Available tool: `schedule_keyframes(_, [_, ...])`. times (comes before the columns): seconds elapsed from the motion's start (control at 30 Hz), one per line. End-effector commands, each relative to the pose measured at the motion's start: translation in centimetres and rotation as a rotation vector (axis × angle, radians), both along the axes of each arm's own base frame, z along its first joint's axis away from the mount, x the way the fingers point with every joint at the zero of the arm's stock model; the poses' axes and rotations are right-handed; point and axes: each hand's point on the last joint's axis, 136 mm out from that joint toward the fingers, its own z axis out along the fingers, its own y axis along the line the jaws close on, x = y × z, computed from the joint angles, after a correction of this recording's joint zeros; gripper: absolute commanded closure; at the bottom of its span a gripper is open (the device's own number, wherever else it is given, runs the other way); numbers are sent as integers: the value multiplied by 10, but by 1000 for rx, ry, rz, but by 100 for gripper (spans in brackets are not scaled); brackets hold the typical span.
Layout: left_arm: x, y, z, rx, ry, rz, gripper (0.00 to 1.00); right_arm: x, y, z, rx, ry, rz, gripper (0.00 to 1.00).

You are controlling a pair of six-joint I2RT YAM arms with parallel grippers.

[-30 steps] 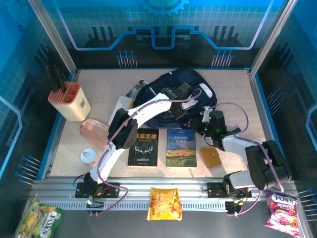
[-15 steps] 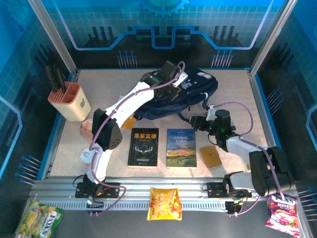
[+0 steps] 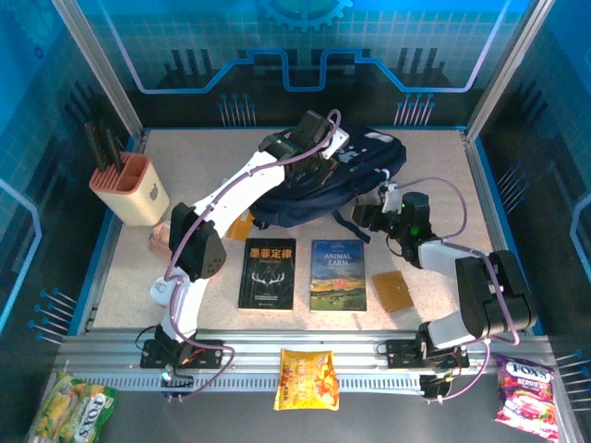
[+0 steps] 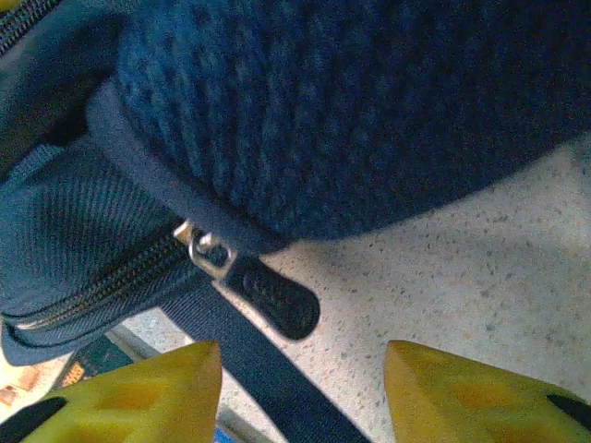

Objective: Pack books, pencil case, and school supplies into a backpack

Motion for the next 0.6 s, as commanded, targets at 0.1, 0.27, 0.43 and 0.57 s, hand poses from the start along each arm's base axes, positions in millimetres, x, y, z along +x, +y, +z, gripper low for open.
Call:
schedule_keyframes(0.1, [4, -6, 71, -150, -136, 3, 100, 13, 11, 26, -5, -134, 95, 67])
schedule_keyframes(0.27, [8, -5, 72, -158, -139, 15, 100, 9, 15, 26, -49, -178, 118, 92])
schedule_keyframes(0.43, [14, -5, 73, -179, -140, 51, 100, -2, 22, 19, -110, -177, 136, 100])
schedule_keyframes(0.57, [22, -6, 70, -197, -136, 86, 100, -14, 30, 16, -135, -179, 158, 100])
